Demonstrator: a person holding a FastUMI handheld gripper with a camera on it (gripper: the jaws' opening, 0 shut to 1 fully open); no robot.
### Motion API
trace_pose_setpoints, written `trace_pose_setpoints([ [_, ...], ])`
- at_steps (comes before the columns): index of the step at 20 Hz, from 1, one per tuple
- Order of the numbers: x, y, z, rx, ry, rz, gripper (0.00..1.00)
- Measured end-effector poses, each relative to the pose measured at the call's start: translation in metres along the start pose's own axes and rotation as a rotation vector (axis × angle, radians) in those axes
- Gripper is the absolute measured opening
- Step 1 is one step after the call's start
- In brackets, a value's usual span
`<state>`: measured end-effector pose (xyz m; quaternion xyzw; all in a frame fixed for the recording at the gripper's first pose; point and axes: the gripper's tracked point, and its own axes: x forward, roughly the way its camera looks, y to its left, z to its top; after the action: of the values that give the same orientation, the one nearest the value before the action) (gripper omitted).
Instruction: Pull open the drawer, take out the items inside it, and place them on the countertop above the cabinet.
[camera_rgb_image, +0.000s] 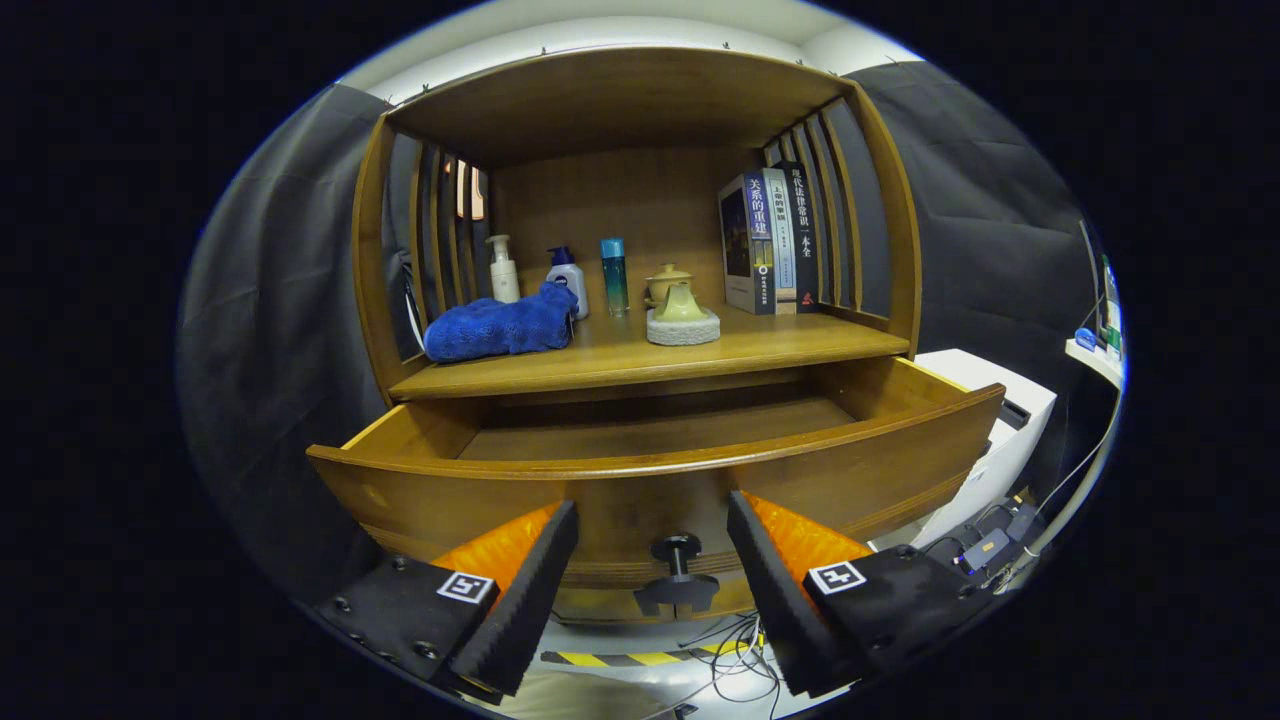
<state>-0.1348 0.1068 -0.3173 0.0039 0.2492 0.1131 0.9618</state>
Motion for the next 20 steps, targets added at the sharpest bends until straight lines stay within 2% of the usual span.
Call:
trace_pose_setpoints([
  [20, 0.052, 0.000, 0.008, 0.023, 0.021, 0.011, 0.98],
])
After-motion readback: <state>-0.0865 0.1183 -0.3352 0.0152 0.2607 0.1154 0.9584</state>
